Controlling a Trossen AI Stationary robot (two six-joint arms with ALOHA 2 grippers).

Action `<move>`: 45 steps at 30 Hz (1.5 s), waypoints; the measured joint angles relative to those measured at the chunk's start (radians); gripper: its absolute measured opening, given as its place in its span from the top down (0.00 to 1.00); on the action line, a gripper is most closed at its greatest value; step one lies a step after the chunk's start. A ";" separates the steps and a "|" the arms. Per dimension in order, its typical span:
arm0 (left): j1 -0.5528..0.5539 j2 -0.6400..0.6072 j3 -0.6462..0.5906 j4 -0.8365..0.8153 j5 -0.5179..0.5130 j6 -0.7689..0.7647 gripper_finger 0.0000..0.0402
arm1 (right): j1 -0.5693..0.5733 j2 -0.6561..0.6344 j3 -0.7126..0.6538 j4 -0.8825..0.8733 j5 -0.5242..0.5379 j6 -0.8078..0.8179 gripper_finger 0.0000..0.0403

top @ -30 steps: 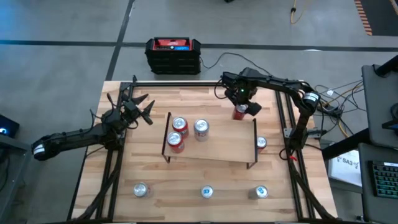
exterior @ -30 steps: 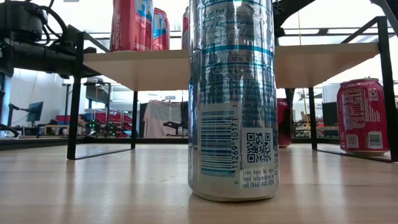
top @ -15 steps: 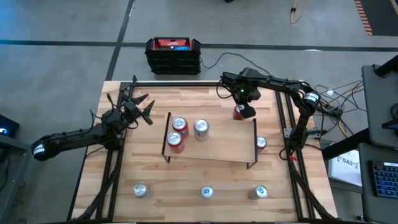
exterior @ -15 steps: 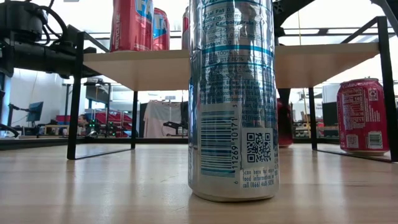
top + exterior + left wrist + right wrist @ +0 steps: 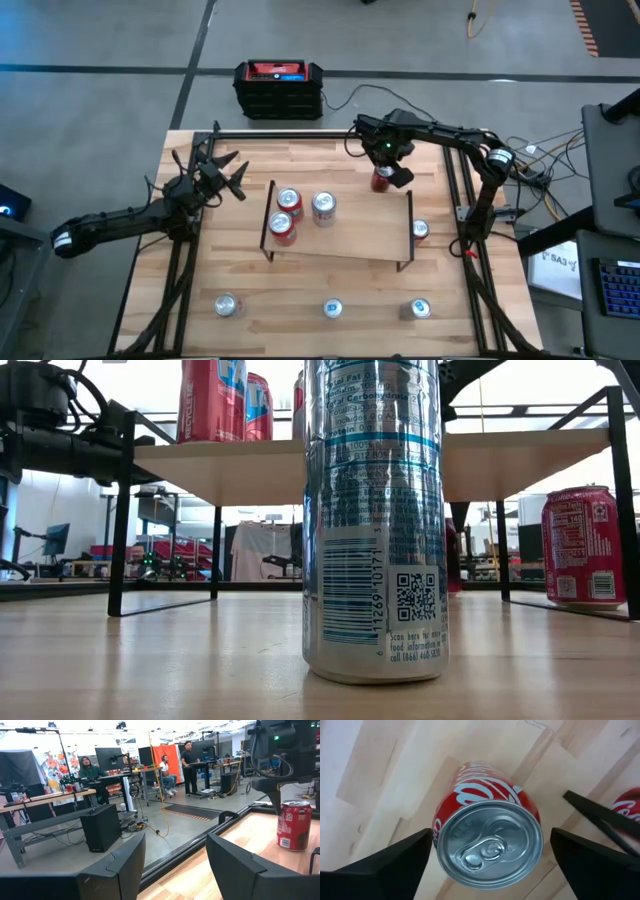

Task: Place canned beverage on shelf
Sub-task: Put the top red soda can on the shelf

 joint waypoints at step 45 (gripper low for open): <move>0.000 0.000 0.000 0.000 0.000 0.000 0.51 | 0.031 -0.027 -0.001 0.005 0.218 -1.387 0.01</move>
